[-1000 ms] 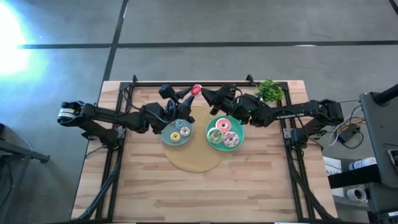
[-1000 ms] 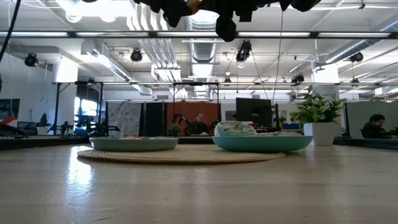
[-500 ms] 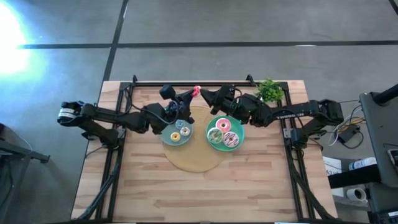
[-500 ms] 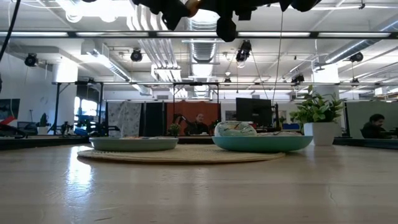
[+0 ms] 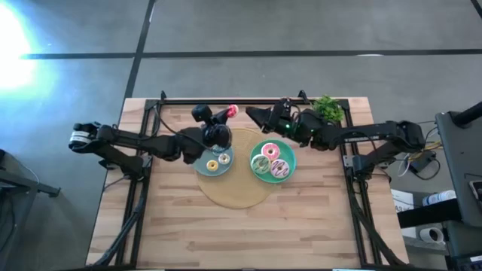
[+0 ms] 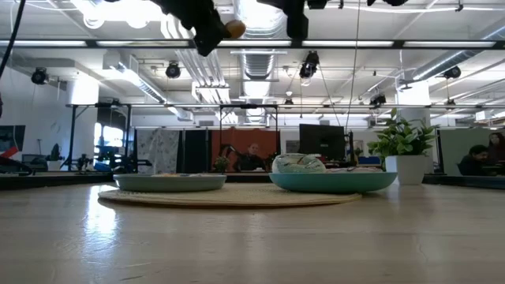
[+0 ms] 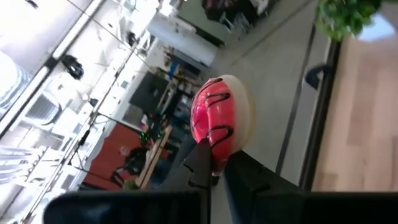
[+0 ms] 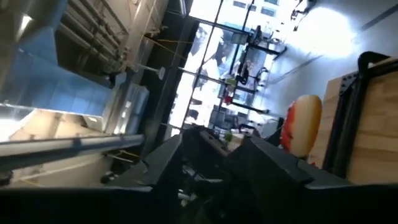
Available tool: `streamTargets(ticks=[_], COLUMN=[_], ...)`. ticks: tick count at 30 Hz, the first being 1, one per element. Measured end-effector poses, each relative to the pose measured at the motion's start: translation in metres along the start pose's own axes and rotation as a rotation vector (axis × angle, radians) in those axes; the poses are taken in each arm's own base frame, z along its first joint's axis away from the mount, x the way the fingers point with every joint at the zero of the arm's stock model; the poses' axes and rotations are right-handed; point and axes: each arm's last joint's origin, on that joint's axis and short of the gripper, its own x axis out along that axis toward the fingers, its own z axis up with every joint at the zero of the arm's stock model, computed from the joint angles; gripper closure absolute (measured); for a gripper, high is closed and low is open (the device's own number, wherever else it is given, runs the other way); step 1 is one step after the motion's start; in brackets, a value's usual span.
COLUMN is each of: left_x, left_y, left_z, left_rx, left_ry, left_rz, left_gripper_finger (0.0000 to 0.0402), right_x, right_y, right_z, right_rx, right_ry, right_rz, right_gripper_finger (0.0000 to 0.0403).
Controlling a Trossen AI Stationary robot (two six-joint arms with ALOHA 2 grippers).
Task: Pick & Place donuts
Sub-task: Put the small orange donut on the light blue plate
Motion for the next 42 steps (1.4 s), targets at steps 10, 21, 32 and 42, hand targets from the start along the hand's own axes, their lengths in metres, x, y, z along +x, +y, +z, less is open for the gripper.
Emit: streamTargets(ticks=[10,21,32,42], left_x=[-0.032,-0.086,-0.078,-0.063], left_y=[-0.015,-0.077,-0.105,-0.105], left_z=[-0.033,-0.093,-0.152,-0.159], left_rx=[-0.033,-0.119,-0.225,-0.267], left_ry=[0.213,0.330,0.557,0.566], left_rz=[-0.221,-0.554,-0.680,-0.577], left_gripper_finger=[0.0397,0.0397,0.0397,0.0395], right_x=[-0.048,-0.073,-0.065,-0.063], right_y=[0.018,0.023,0.013,0.011], right_z=[0.022,0.032,0.027,0.026], right_rx=[-0.181,-0.251,-0.239,-0.225], right_ry=[0.072,0.032,0.052,0.049], right_rz=[-0.249,-0.380,-0.411,-0.418], right_gripper_finger=[0.0193,0.0195,0.0195,0.0195])
